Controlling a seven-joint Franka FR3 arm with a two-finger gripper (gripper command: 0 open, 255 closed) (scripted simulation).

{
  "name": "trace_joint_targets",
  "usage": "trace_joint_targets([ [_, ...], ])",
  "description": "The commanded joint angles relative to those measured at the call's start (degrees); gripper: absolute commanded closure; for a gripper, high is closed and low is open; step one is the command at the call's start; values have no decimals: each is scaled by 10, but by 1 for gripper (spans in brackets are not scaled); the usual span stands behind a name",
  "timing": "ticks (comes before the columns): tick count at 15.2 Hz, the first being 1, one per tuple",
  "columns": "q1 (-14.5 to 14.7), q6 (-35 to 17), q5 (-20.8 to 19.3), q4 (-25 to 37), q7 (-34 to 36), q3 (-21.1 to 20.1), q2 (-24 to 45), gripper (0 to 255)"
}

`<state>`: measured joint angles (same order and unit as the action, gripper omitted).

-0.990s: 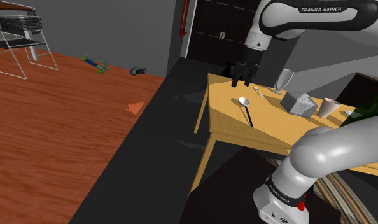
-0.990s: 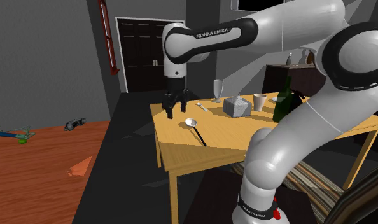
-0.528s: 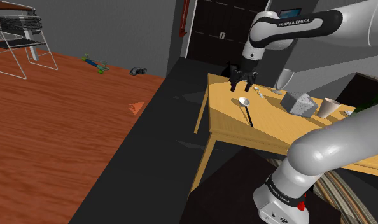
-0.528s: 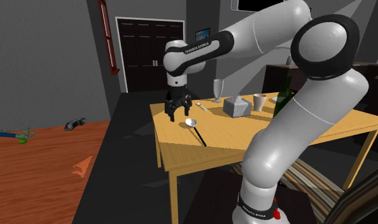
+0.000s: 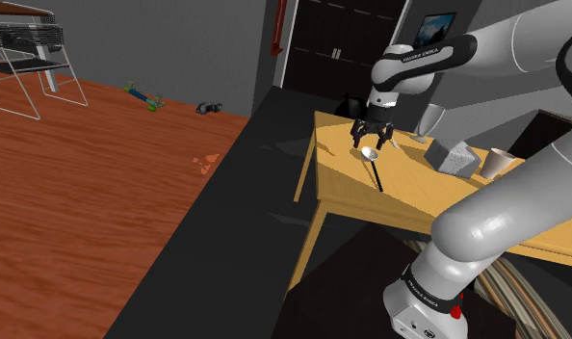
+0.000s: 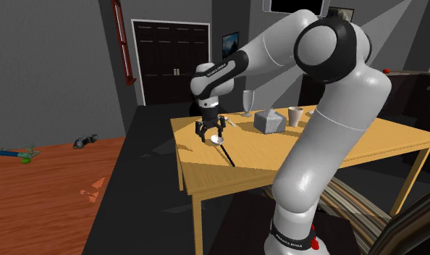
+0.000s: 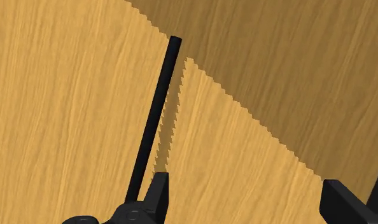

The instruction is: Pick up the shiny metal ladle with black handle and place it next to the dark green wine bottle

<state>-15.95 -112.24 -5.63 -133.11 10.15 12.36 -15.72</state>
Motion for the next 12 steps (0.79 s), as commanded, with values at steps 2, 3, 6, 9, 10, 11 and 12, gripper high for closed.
trace_joint_targets([
  [2,-19,-26,-3,13,14,20,46,0],
  [3,-26,-34,-4,17,18,26,60,0],
  [6,-44,-56,-4,29,31,46,101,0],
  [9,-56,-77,-2,33,39,59,132,0],
  [10,-56,-85,-1,28,38,59,135,0],
  [11,-57,-93,-1,23,38,60,138,0],
  [12,-57,-101,0,19,37,60,141,0],
])
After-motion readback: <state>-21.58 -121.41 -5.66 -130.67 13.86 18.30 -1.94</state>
